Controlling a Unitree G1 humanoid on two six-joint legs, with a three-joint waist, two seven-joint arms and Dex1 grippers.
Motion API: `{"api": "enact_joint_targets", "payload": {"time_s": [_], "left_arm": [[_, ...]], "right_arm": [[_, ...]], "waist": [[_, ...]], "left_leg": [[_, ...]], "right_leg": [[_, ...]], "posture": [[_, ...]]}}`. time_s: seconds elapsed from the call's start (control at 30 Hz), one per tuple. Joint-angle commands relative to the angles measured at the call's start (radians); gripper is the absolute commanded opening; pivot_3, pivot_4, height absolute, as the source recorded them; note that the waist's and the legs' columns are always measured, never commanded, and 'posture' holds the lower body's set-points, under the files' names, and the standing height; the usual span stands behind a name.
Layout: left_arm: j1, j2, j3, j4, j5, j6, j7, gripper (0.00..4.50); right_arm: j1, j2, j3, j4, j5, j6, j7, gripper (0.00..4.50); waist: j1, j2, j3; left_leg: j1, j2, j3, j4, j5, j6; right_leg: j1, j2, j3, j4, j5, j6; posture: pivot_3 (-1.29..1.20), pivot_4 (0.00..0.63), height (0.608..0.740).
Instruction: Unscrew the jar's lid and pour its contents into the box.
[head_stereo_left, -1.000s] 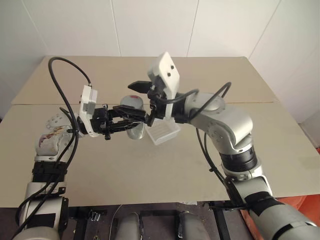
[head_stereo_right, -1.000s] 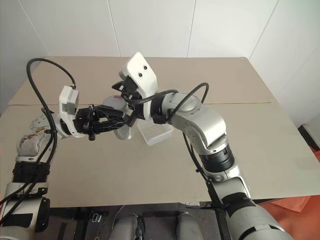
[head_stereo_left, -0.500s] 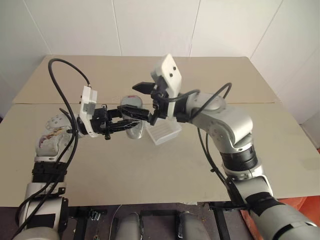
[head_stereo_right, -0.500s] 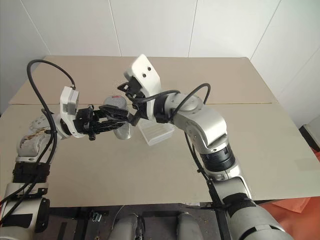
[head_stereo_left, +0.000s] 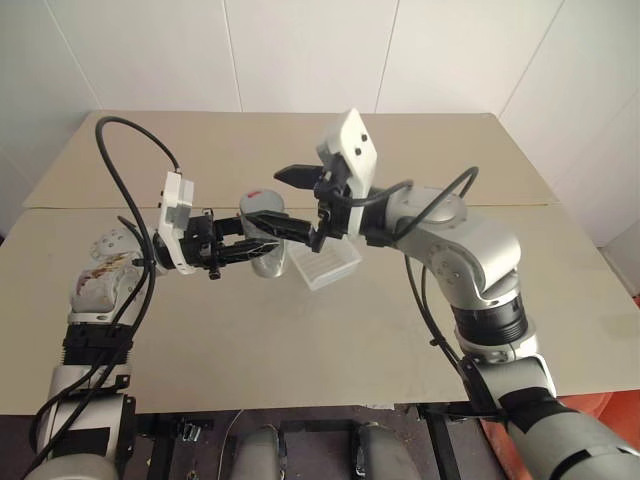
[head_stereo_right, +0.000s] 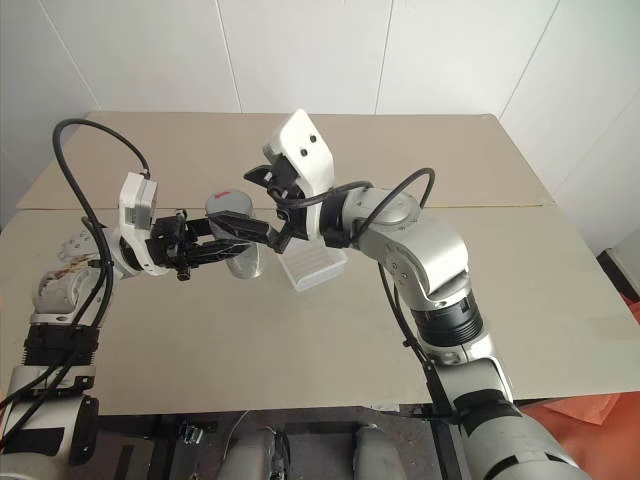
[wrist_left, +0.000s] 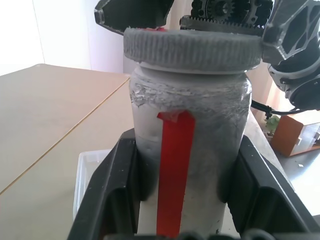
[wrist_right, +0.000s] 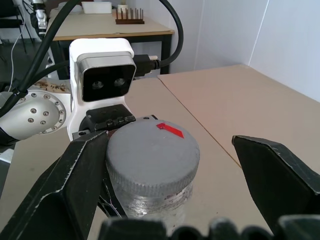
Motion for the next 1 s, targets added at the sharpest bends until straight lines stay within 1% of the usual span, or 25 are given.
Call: {"api": "enact_joint_targets", "payload": {"time_s": [0.03, 0.47, 0.73, 1.0], "left_arm": [[-0.004, 0.021, 0.03, -0.034, -0.016, -0.011, -0.014, 1.89], [0.001, 0.026, 0.032, -0.038, -0.013, -0.011, -0.018, 1.89], [-0.003, 0.021, 0.028, -0.036, -0.011, -0.014, -0.021, 1.89], [0.0, 0.021, 0.026, -0.043, -0.007, -0.015, -0.018, 1.89]], "right_arm": [[0.006, -0.022, -0.046, -0.02, 0.0, -0.031, 0.009, 4.5], [0.017, -0.032, -0.06, -0.048, 0.04, -0.044, 0.087, 4.5], [-0.001, 0.007, -0.041, -0.046, 0.048, -0.05, 0.079, 4.5], [-0.035, 0.047, -0.007, 0.013, 0.016, -0.041, 0.059, 4.5]], "waist": [[0.0, 0.0, 0.0], [0.0, 0.0, 0.0], [0.0, 0.0, 0.0], [0.0, 0.0, 0.0]], "left_leg": [[0.0, 0.0, 0.0, 0.0, 0.0, 0.0], [0.0, 0.0, 0.0, 0.0, 0.0, 0.0], [0.0, 0.0, 0.0, 0.0, 0.0, 0.0], [0.0, 0.0, 0.0, 0.0, 0.0, 0.0]], "right_leg": [[0.0, 0.0, 0.0, 0.0, 0.0, 0.0], [0.0, 0.0, 0.0, 0.0, 0.0, 0.0], [0.0, 0.0, 0.0, 0.0, 0.0, 0.0], [0.0, 0.0, 0.0, 0.0, 0.0, 0.0]], "posture": [[0.0, 0.15, 0.74], [0.0, 0.15, 0.74], [0.0, 0.15, 0.74], [0.0, 0.15, 0.74]]}}
